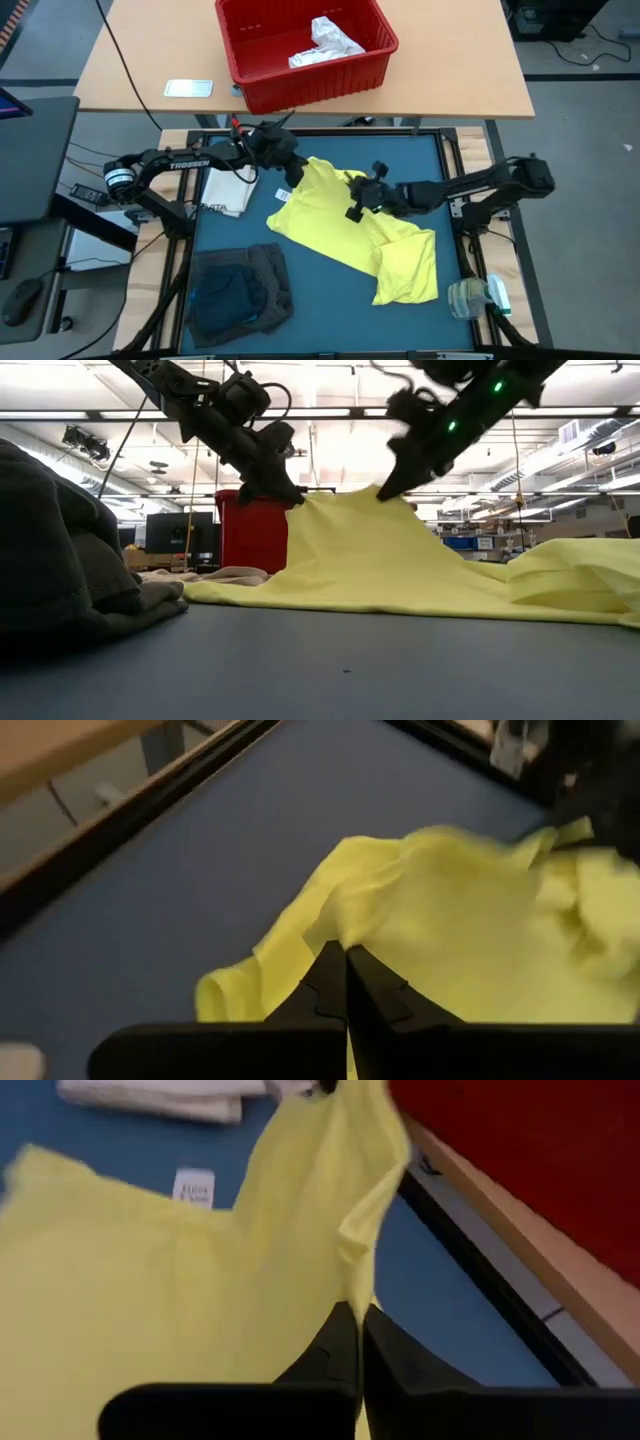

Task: Fold laundry
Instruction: Fold the yellow shirt

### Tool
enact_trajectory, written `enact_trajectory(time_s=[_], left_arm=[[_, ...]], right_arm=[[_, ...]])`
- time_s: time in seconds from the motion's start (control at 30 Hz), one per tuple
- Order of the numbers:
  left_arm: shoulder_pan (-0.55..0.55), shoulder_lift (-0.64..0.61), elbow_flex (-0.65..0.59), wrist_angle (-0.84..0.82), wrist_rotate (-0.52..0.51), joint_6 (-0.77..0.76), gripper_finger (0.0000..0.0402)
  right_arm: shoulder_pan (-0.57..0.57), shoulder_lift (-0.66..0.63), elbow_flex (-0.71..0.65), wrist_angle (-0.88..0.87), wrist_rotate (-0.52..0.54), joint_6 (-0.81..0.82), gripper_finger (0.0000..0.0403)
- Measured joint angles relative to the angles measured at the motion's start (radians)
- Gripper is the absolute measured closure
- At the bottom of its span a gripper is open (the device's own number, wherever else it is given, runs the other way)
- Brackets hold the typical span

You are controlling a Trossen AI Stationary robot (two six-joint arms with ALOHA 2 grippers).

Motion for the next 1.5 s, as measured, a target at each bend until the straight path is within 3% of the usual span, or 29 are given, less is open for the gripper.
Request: enact_trajectory(time_s=[0.1,0.27,0.37,0.5,0.67,0.83,1.03,1.23,1.5], left_arm=[[-0.01,0.0,0.0,-0.002,0.022,0.107,0.0401],[-0.048,0.0,0.0,-0.053,0.14,0.169,0.0401],[-0.094,0.0,0.0,-0.114,0.184,0.183,0.0401],[-0.18,0.0,0.0,-0.243,0.155,0.242,0.0401],[-0.279,0.0,0.0,-0.401,-0.006,0.206,0.0401],[-0.358,0.006,0.0,-0.426,-0.061,0.105,0.0401],[-0.431,0.064,-0.001,-0.415,-0.106,-0.021,0.0395],[-0.467,0.094,-0.001,-0.413,-0.117,-0.125,0.0342],[-0.456,0.092,0.0,-0.428,-0.116,-0.123,0.0265]], right_arm=[[-0.022,-0.085,0.0,-0.088,-0.124,0.048,0.0398],[-0.079,-0.154,-0.001,-0.167,-0.577,0.135,0.0398],[-0.076,-0.134,-0.011,-0.163,-0.721,0.175,0.0399],[-0.026,-0.043,-0.014,-0.12,-0.753,0.198,0.04],[0.043,0.104,-0.014,0.037,-0.755,0.259,0.0396],[0.077,0.233,-0.014,0.14,-0.75,0.332,0.0382],[0.083,0.298,-0.015,0.128,-0.755,0.391,0.0382],[0.083,0.274,-0.015,0.132,-0.823,0.409,0.0368],[0.084,0.269,-0.015,0.126,-0.876,0.43,0.036]])
